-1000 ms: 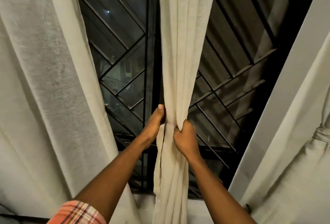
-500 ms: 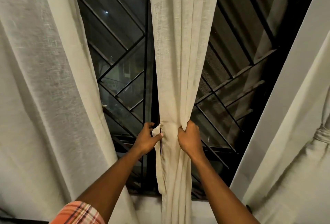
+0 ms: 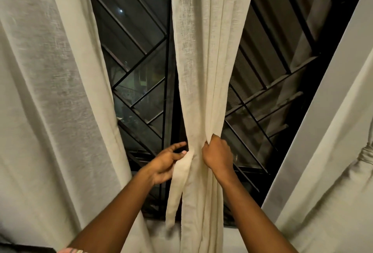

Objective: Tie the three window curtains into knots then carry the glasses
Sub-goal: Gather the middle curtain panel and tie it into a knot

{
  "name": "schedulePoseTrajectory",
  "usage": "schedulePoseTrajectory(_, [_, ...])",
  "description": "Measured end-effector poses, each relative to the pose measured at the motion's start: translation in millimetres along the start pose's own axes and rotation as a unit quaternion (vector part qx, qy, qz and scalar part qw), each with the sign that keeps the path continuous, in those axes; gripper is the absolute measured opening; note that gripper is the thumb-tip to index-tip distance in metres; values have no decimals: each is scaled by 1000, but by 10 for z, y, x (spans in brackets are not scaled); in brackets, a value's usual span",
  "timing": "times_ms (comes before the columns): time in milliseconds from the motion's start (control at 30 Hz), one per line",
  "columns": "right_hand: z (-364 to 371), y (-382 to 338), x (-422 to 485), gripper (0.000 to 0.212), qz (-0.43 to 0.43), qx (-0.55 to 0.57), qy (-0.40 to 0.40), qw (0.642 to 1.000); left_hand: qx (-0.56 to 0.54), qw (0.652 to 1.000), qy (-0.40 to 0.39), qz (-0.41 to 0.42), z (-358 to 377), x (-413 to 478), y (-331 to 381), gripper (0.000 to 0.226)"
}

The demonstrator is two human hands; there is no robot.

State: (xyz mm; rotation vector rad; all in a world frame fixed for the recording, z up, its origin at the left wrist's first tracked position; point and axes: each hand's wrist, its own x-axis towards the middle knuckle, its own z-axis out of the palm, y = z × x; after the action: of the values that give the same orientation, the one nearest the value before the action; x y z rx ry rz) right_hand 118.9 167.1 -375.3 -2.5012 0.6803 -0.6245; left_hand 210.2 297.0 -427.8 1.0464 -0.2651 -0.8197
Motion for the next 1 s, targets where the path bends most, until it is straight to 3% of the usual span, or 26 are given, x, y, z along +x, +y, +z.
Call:
schedulePoseTrajectory(100, [93, -60, 59, 36, 0, 81, -60, 995, 0, 1000, -28, -5, 195, 6, -29, 41])
schedulePoseTrajectory(233, [161, -10, 76, 48, -2, 152, -118, 981, 140, 988, 32, 49, 308, 76, -88, 51])
schedulePoseTrajectory(333, [143, 52, 49, 43, -33, 180, -145, 972, 296, 946, 78, 108, 309, 87, -86, 47])
schedulePoseTrajectory(467, [108, 115, 58, 28, -41, 202, -143, 968, 411, 886, 92, 194, 254, 120, -171, 51])
schedulePoseTrajectory(600, [77, 163, 84, 25, -58, 211, -148, 964, 472, 856, 24, 208, 150, 148, -361, 93])
schedulePoseTrajectory(733, [67, 148, 85, 48, -70, 201, -180, 960, 545, 807, 47, 224, 70, 221, -544, 127])
schedulePoseTrajectory(833, [113, 158, 94, 58, -84, 172, -205, 960, 527, 813, 80, 233, 62, 287, -644, 142])
schedulePoseTrajectory(1000, [64, 167, 103, 60, -87, 166, -252, 949, 425, 856, 135, 262, 90, 323, -727, 134])
